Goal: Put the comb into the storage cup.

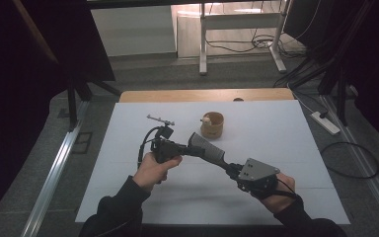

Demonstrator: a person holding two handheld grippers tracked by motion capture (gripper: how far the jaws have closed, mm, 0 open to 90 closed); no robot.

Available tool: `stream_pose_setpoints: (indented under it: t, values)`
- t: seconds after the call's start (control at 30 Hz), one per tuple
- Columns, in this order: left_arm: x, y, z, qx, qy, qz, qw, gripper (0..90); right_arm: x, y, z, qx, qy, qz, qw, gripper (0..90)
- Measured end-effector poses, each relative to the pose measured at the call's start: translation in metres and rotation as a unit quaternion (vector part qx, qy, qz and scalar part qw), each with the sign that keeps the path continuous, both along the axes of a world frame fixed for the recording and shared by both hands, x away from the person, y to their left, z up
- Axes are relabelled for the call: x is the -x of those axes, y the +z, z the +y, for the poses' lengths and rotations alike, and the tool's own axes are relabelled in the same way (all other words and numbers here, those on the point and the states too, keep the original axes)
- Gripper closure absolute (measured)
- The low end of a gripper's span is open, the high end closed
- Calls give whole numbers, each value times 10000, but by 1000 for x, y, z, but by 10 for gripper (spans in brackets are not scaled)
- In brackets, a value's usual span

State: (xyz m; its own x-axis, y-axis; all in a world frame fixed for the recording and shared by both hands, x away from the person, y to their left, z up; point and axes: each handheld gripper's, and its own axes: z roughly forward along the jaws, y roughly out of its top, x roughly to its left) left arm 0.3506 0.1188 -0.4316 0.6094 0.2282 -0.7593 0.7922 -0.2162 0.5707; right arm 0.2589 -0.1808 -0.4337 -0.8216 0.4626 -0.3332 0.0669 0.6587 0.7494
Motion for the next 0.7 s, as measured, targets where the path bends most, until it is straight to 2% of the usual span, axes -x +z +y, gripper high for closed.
stream_pose_setpoints:
  t: [0.13, 0.3, 0.43, 0.7]
  values:
    - [0, 0, 0, -5, -9, 74, 10000, 679, 0, 0, 0, 8, 1, -9, 10000, 725]
    - [0, 0, 0, -59, 18, 168, 9998, 766, 0, -1, 0, 10, 23, -24, 10000, 725]
    - [1, -1, 0, 15, -1, 287, 9996, 797, 0, -1, 0, 53, 27, -58, 10000, 725]
    - [0, -3, -1, 75, 13, 404, 9992, 828, -1, -4, 0, 145, 28, -185, 9997, 724]
